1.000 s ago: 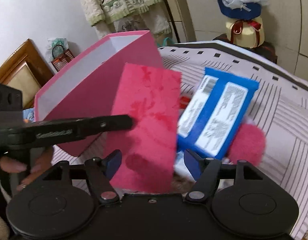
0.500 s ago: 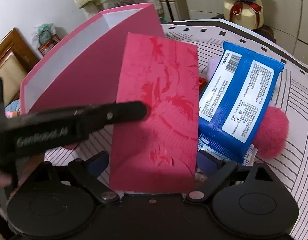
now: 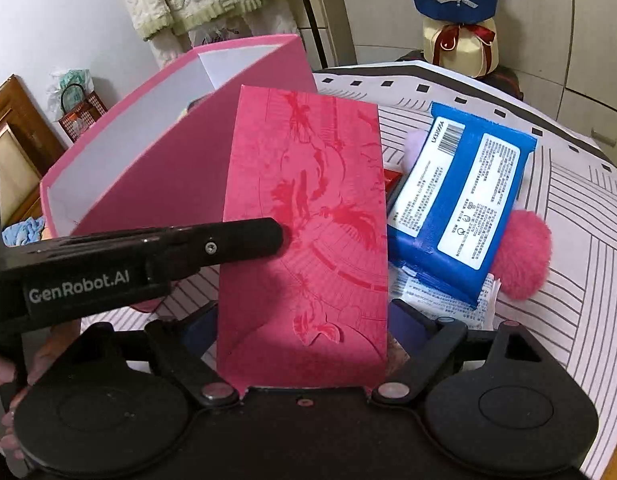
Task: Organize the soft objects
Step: 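Lift the red envelope with the left gripper and carry it over the pink box, then lower the envelope into the box and open the left gripper, then move the left gripper back toward the floral cloth and plush toy, then close the left gripper on the floral cloth while the right gripper closes on the pink pompom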
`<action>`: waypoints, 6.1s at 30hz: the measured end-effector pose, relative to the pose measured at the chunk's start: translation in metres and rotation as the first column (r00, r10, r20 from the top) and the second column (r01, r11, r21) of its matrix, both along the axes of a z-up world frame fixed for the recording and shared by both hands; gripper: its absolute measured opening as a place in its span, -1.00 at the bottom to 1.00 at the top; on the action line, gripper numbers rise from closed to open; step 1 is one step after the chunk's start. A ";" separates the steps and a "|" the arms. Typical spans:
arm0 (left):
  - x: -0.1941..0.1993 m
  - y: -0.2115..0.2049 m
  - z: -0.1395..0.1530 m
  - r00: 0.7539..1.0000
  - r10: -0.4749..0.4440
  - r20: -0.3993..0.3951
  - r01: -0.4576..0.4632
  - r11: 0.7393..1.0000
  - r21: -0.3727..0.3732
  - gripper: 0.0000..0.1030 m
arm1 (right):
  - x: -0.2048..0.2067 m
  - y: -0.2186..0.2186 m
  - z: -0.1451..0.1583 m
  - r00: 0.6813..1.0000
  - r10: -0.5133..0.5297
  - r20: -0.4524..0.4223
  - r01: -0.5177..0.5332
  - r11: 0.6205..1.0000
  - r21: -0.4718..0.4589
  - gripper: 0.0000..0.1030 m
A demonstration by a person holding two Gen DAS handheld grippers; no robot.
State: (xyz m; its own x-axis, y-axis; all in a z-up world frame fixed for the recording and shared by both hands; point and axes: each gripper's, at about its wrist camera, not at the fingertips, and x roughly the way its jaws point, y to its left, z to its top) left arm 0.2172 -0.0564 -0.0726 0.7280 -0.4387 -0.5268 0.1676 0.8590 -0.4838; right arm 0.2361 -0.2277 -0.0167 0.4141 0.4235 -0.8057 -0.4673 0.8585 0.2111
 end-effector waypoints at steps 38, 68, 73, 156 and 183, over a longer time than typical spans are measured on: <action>-0.099 0.138 0.105 0.982 -0.037 0.183 0.039 0.999 -0.005 -0.84 | -0.094 0.124 0.098 0.972 0.068 0.224 -0.079 0.996 0.041 0.77; 0.017 0.207 0.052 0.998 0.060 0.000 -0.060 0.992 0.109 -0.80 | 0.023 0.207 0.029 0.996 0.079 0.041 -0.082 0.993 0.081 0.77; 0.023 0.202 0.040 0.997 0.050 -0.063 -0.041 0.990 0.133 -0.78 | 0.017 0.218 0.025 0.989 0.088 0.115 -0.083 0.995 -0.046 0.70; -0.021 -0.047 -0.010 0.890 -0.428 0.159 0.334 0.848 0.413 0.47 | -0.055 -0.113 0.021 0.911 -0.300 0.281 0.248 0.947 0.206 0.24; -0.009 -0.076 -0.049 0.924 -0.375 0.077 0.289 0.816 0.501 0.15 | 0.048 -0.119 -0.042 0.955 -0.207 0.214 0.184 0.975 0.126 -0.30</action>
State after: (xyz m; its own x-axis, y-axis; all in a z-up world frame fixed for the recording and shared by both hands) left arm 0.2087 -0.1324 -0.1219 0.6776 -0.3988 -0.6180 0.5244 0.8511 0.0258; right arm 0.2845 -0.3471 -0.0590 0.6622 0.3921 -0.6385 -0.3380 0.9168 0.2126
